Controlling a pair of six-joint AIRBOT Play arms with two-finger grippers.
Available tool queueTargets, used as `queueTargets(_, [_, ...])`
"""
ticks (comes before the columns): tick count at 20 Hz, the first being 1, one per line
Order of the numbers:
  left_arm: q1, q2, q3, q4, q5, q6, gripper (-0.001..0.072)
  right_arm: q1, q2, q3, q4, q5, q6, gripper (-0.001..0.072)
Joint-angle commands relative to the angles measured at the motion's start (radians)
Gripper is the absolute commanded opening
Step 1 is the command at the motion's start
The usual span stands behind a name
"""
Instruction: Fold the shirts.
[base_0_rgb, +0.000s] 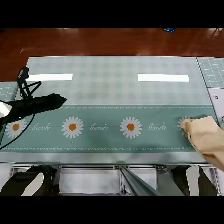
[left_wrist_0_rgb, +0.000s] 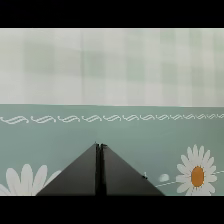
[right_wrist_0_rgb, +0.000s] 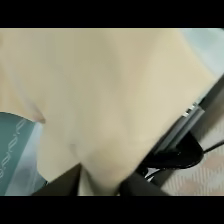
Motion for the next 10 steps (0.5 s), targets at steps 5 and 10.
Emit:
queueTargets(5, [0.014, -0.151, 0.101, 0.001, 0.082, 0.002, 0.0014, -0.031, -0.069, -0.032, -0.085, -0.144, 0.032, 0.0408])
queueTargets(10, [0.091, -0.258, 0.521, 0.0, 0.001, 0.004, 0.0014, 0.09, -0.285, 0.333, 0.21, -0.225, 0.029, 0.0386])
